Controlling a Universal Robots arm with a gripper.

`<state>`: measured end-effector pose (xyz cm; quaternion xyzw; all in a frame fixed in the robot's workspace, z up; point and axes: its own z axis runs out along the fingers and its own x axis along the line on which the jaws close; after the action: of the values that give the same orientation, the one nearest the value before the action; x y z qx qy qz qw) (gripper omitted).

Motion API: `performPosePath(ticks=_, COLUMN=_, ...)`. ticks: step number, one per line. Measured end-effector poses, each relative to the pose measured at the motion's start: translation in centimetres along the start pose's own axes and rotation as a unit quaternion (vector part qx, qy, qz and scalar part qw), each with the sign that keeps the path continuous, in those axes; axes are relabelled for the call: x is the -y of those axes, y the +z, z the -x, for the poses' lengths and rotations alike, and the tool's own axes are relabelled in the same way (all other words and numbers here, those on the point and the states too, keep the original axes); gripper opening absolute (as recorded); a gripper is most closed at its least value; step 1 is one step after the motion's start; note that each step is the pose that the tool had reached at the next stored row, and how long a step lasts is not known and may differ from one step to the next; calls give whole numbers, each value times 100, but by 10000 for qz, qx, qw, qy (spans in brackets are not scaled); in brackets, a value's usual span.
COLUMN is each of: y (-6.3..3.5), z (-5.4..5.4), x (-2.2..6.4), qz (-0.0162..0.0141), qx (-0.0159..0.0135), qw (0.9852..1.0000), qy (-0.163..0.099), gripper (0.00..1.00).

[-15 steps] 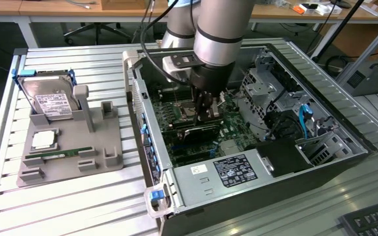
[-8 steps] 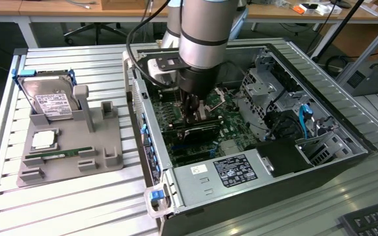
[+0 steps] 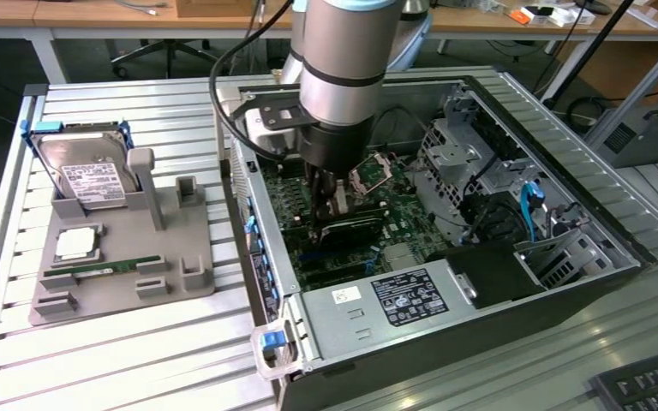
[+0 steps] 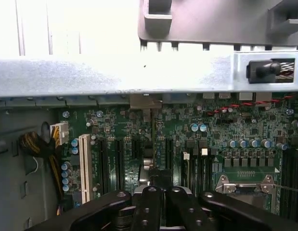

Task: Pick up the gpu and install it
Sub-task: 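Press down on the gpu until it lock into place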

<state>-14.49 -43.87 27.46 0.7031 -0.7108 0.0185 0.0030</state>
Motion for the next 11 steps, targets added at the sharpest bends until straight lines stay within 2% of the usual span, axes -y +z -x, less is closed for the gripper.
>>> performPosePath(ticks=11, y=39, z=1, x=-24, qz=-1, qx=1, qw=10000, qy=0, gripper=11)
